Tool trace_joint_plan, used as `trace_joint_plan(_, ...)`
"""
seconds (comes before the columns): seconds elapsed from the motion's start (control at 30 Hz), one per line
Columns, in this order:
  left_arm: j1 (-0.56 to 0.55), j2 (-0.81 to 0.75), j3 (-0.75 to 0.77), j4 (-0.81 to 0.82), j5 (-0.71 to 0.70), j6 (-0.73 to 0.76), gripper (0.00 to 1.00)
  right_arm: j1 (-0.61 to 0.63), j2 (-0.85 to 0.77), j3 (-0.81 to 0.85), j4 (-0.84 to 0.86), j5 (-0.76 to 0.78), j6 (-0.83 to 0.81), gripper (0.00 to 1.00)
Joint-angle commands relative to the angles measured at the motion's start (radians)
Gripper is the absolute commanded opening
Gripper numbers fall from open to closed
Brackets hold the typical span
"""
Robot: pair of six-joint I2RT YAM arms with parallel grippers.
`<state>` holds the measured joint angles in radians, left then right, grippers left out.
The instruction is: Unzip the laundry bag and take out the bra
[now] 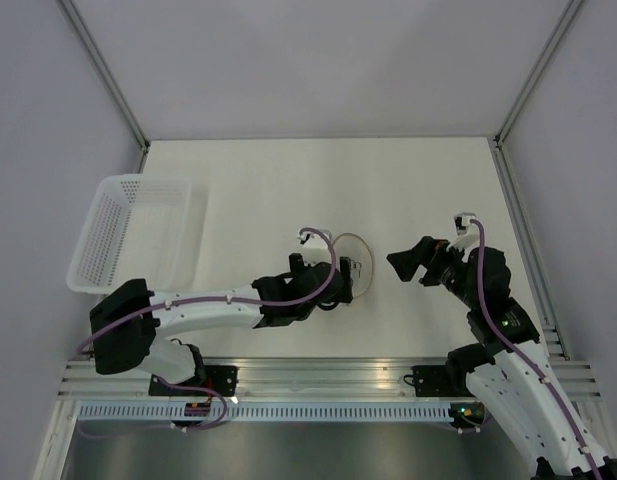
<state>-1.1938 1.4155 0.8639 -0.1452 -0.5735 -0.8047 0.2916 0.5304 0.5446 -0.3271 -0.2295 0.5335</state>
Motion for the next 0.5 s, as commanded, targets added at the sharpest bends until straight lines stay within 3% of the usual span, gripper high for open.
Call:
trace_joint_plan(0.0, -0.007, 0.052, 0.058, 0.019, -0.089, -0.116, 0.93, 0.001, -0.021, -0.006, -0.009, 0.012, -0.001, 0.98)
trace_joint_plan(0.17, -0.007, 0.140, 0.080, 0.048, -0.104, -0.177, 0.89, 0.001, -0.036, 0.000, -0.029, 0.010, -0.001, 0.98)
trace_joint_plan(0.27, -0.007, 0.172, 0.078, 0.111, -0.098, -0.174, 0.78, 0.003, -0.041, -0.008, -0.036, 0.006, -0.003, 0.98)
trace_joint_plan(0.37, -0.006, 0.181, 0.070, 0.162, -0.098, -0.157, 0.42, 0.001, -0.041, -0.008, -0.052, 0.001, -0.012, 0.98)
trace_joint_plan(0.4, -0.004, 0.177, 0.069, 0.182, -0.100, -0.156, 0.15, 0.001, -0.040, -0.008, -0.056, 0.001, -0.018, 0.98)
trace_joint_plan(0.43, -0.004, 0.169, 0.061, 0.187, -0.107, -0.157, 0.02, 0.001, -0.040, -0.005, -0.064, -0.002, -0.026, 0.98)
trace_joint_plan(0.47, -0.004, 0.155, 0.052, 0.197, -0.111, -0.160, 0.02, 0.001, -0.040, -0.002, -0.075, -0.022, -0.032, 0.98)
